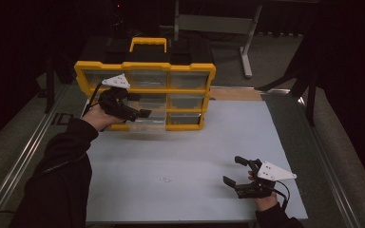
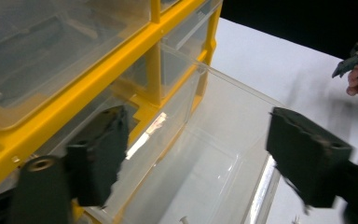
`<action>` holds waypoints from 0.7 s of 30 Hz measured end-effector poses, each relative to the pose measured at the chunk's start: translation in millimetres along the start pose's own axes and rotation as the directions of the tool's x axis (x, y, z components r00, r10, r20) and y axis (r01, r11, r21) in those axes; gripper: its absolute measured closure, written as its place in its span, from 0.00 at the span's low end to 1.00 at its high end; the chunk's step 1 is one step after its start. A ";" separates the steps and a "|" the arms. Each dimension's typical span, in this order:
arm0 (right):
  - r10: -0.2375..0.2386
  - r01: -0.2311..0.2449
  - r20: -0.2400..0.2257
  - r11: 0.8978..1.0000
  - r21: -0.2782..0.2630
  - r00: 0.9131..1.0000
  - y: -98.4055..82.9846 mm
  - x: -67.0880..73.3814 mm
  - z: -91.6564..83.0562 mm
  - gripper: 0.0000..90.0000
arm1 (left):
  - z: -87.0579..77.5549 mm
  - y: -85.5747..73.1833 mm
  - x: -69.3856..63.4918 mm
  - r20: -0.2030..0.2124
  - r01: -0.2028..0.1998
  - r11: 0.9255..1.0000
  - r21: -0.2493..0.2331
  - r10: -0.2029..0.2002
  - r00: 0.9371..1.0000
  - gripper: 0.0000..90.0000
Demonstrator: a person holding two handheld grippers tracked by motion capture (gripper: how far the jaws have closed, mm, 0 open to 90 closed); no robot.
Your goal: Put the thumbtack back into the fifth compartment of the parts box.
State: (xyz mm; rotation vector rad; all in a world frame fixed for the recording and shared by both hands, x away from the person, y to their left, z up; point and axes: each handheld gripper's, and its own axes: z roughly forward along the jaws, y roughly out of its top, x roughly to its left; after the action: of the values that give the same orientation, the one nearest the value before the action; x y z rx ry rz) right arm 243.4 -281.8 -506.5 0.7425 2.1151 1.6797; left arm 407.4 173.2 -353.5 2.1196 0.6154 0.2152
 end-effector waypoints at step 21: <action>0.004 -0.004 -0.002 1.000 0.001 1.000 0.2 0.4 0.4 0.15 | -22.5 -7.1 -24.4 0.038 -0.039 0.999 -0.026 0.040 0.999 0.00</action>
State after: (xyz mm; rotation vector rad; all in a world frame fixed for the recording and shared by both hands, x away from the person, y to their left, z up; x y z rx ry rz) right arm 243.3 -281.2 -506.4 0.7459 2.1175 1.6824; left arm 375.6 180.5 -344.2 2.1080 0.5466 0.2028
